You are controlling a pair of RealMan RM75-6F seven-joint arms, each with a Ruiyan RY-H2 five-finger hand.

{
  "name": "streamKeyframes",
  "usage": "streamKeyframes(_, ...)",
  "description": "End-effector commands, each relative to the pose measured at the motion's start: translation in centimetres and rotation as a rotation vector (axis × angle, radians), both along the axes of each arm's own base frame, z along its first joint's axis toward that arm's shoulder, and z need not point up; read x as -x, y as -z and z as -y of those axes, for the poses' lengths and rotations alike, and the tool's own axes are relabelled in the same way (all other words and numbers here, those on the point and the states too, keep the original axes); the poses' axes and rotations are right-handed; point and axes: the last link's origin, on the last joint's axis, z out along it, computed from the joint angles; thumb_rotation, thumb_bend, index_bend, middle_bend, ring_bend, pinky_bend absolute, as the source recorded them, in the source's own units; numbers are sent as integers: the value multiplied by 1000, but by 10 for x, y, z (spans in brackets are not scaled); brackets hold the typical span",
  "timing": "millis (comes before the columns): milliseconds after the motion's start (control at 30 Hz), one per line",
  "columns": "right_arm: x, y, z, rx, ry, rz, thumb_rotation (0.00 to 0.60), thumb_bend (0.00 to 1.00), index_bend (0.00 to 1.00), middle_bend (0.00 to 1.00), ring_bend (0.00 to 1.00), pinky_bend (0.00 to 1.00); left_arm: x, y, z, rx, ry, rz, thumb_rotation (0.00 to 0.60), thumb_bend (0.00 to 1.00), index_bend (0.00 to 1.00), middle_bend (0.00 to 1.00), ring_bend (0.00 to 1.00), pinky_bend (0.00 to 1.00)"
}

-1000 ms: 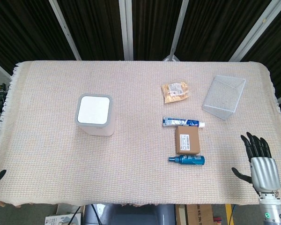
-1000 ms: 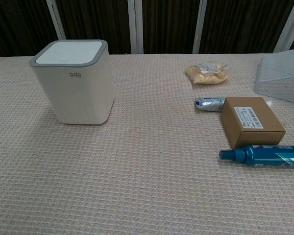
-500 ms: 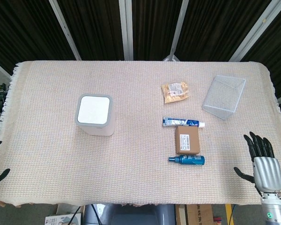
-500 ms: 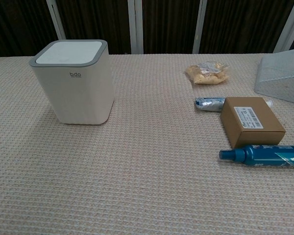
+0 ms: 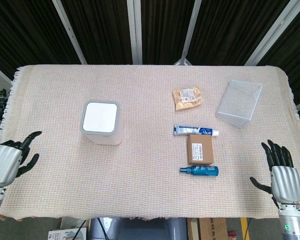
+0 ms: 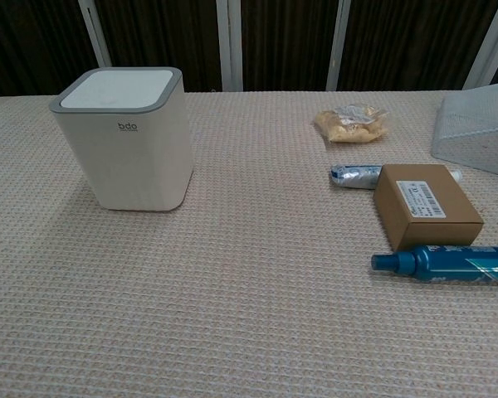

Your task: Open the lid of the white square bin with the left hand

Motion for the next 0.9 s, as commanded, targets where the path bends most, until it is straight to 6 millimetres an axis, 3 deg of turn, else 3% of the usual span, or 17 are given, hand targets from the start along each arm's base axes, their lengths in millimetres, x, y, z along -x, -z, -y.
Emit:
streamKeyframes(33,0,0,0,-2,1,-2,600,142,97,0,36,26,-37,13,-26,82,43,-52,600,587,228,906,777,707)
streamKeyframes(233,1,0,0,-1,3,-2,600,142,97,0,36,26,-65,32,-41,127,51,-77,600,595,229,906,781,707)
streamKeyframes(400,1,-1,0,3,4,0,600,143,97,0,36,26,-77,46,-56,170,13,-85,600,596,229,906,781,707)
streamKeyframes(900,1,-4,-1,10,4,6,600,142,97,0,36,26,-89,78,-77,280,-53,-94,600,596,229,905,781,707)
